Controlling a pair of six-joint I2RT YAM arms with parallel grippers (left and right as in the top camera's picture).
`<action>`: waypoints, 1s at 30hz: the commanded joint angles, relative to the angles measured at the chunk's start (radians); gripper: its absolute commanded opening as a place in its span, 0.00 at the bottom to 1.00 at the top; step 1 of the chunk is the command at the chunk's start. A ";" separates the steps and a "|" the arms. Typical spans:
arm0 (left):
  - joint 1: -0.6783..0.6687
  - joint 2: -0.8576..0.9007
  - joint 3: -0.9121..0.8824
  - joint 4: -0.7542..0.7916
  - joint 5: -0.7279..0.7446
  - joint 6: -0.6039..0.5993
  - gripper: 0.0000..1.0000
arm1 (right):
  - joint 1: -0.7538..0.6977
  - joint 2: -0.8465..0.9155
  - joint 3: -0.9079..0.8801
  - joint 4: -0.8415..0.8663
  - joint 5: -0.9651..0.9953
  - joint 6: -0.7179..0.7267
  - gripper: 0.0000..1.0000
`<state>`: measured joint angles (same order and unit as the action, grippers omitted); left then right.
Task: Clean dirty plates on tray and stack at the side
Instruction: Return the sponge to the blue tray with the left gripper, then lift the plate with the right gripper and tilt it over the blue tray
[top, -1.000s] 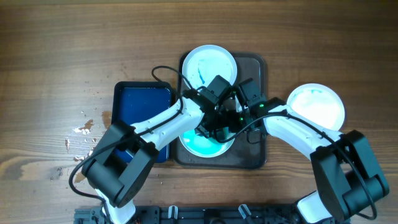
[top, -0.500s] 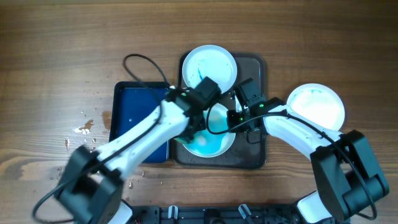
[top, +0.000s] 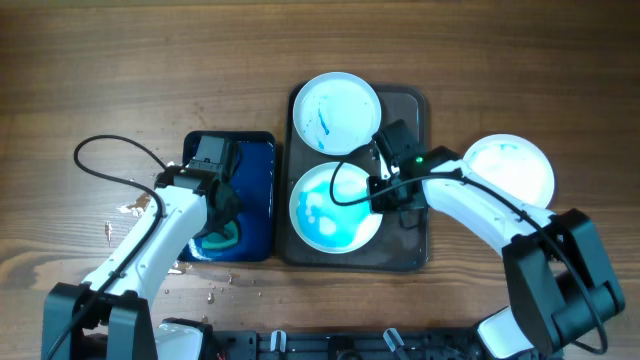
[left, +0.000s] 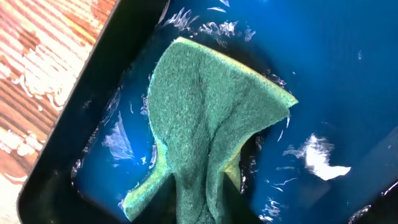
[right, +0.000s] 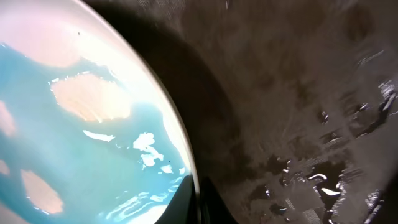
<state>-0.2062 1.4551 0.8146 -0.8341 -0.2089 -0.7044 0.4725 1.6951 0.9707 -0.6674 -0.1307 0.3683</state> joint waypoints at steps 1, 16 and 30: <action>0.006 -0.029 0.041 -0.050 0.033 0.021 0.43 | 0.005 -0.115 0.132 -0.070 0.049 -0.089 0.04; 0.090 -0.598 0.481 -0.381 0.032 0.020 1.00 | 0.472 0.084 0.380 0.350 0.679 -0.141 0.04; 0.090 -0.597 0.481 -0.391 0.032 0.020 1.00 | 0.644 -0.060 0.380 0.477 0.921 -0.568 0.04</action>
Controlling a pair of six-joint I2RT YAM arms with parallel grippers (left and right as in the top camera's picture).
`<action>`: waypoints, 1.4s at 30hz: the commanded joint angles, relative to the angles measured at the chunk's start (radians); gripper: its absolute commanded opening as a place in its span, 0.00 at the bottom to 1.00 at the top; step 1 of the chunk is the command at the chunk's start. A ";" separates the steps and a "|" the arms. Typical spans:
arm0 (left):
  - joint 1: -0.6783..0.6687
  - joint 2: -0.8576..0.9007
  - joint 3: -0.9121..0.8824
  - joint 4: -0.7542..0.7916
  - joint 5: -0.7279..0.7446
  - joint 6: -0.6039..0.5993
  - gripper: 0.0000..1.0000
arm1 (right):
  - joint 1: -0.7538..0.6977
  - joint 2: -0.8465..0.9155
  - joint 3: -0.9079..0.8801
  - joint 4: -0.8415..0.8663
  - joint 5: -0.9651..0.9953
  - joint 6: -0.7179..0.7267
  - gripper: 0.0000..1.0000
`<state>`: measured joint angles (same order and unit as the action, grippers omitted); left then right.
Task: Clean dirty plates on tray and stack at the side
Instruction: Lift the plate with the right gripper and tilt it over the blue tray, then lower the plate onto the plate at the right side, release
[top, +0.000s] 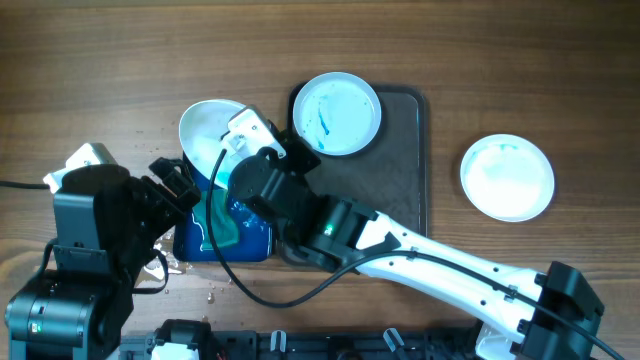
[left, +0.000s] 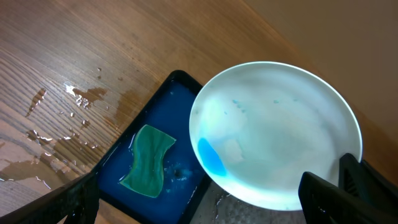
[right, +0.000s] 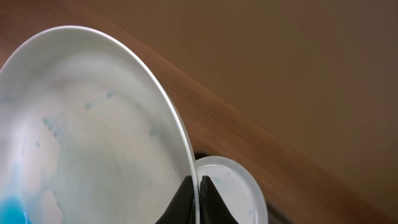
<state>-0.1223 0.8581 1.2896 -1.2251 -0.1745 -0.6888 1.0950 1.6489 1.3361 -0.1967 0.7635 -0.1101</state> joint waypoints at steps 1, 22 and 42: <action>0.006 0.000 0.006 0.000 -0.002 0.005 1.00 | 0.032 -0.013 0.015 0.010 0.030 -0.110 0.05; 0.006 0.000 0.006 0.000 -0.002 0.005 1.00 | 0.142 -0.013 0.015 0.196 0.232 -0.388 0.04; 0.006 0.000 0.006 0.000 -0.002 0.005 1.00 | -0.007 -0.013 0.014 -0.027 0.063 0.160 0.04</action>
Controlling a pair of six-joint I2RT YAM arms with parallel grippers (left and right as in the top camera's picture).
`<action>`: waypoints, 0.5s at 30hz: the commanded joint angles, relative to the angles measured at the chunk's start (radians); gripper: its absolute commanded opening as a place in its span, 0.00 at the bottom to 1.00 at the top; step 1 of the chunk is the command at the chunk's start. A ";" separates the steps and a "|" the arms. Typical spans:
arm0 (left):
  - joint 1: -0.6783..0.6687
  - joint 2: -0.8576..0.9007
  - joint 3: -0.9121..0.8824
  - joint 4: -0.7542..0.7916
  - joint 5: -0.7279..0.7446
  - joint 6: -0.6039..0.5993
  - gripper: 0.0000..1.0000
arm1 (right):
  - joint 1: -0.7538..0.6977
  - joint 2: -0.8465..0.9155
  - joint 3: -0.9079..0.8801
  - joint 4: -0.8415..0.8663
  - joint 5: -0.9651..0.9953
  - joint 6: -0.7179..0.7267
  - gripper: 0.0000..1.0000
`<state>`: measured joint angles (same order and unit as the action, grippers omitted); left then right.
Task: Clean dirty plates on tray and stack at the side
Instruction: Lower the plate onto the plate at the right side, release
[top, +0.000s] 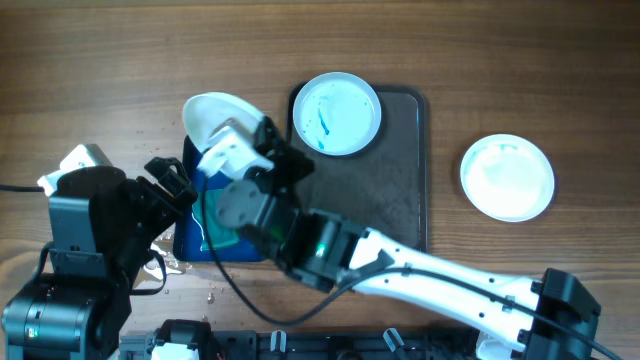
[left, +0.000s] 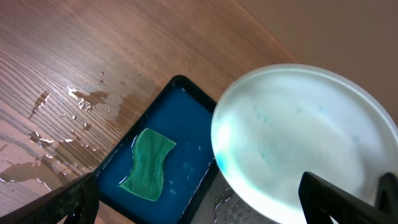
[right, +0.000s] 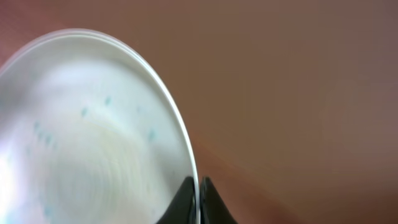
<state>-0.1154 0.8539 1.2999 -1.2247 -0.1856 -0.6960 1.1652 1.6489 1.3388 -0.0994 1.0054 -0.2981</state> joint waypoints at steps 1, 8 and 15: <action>-0.001 0.004 -0.004 0.000 0.009 0.012 1.00 | -0.119 -0.013 0.011 -0.204 -0.369 0.438 0.04; -0.001 0.004 -0.004 0.000 0.009 0.012 1.00 | -0.521 -0.264 0.012 -0.488 -0.798 0.728 0.04; -0.001 0.004 -0.004 0.000 0.009 0.012 1.00 | -1.290 -0.193 -0.009 -0.870 -1.001 0.743 0.04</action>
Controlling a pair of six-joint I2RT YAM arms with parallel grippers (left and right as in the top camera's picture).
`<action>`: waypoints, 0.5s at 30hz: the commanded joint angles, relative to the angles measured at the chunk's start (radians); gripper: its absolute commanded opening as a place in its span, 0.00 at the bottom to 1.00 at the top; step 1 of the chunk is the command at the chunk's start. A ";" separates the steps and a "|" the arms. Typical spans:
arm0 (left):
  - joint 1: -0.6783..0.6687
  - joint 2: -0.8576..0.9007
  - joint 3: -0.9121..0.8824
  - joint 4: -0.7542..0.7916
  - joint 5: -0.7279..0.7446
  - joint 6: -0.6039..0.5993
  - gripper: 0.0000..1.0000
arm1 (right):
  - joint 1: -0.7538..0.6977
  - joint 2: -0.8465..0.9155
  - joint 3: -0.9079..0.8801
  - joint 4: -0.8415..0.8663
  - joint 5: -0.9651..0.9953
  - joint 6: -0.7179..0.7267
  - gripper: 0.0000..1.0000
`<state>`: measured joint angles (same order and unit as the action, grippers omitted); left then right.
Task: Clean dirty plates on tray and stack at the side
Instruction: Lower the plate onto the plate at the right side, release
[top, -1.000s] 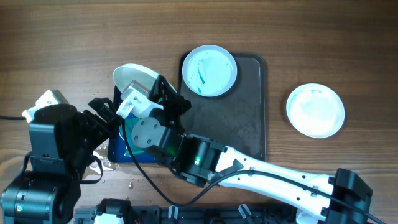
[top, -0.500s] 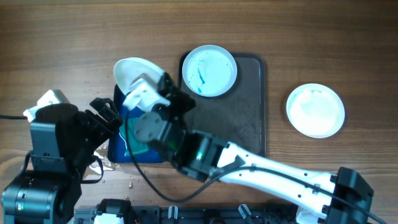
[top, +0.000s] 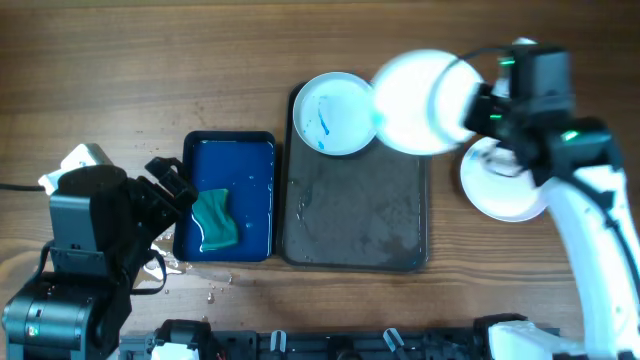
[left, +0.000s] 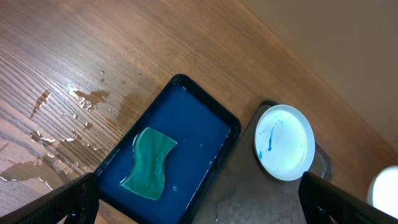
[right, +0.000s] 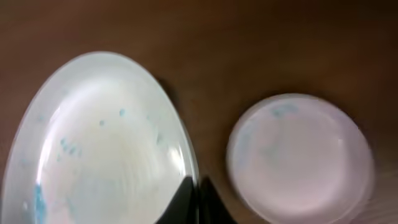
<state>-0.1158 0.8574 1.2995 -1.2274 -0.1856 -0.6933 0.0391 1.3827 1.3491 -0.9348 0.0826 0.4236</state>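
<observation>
My right gripper (top: 478, 108) is shut on the rim of a white plate (top: 420, 102) with faint blue specks, held in the air over the dark tray's (top: 355, 235) far right corner. In the right wrist view the held plate (right: 99, 143) is left of a clean white plate (right: 301, 155) lying on the table, with the right gripper (right: 198, 196) pinching its edge. Another white plate (top: 335, 112) with blue smears sits at the tray's far end. My left gripper (left: 211, 202) hangs open high above the blue basin (left: 193, 124), where a green sponge (left: 149, 163) lies.
The table plate (top: 510, 195) is right of the tray, partly under my right arm. The blue water basin (top: 240, 160) stands left of the tray. Water drops (left: 68, 99) lie on the wood left of the basin. My left arm's base is at the front left.
My right gripper has carried the plate from above the blue basin on the left to above the tray's far right corner, next to the plate on the table. The left arm has not moved.
First my left gripper was down in the basin at the sponge, and my right gripper was at the rim of a blue-wet plate on the tray. Then that plate was held tilted over the basin, with the left arm raised. Now it hangs at the right.
</observation>
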 joint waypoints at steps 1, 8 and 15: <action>-0.001 0.001 -0.003 0.003 0.009 0.009 1.00 | -0.226 0.112 -0.033 -0.039 -0.082 0.022 0.04; -0.001 0.001 -0.003 0.003 0.009 0.009 1.00 | -0.480 0.394 -0.052 -0.089 -0.084 0.022 0.04; -0.001 0.001 -0.003 0.003 0.009 0.009 1.00 | -0.444 0.338 -0.051 -0.128 -0.175 -0.057 0.24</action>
<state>-0.1158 0.8574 1.2995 -1.2278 -0.1856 -0.6933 -0.4469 1.7725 1.2961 -1.0561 -0.0059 0.4320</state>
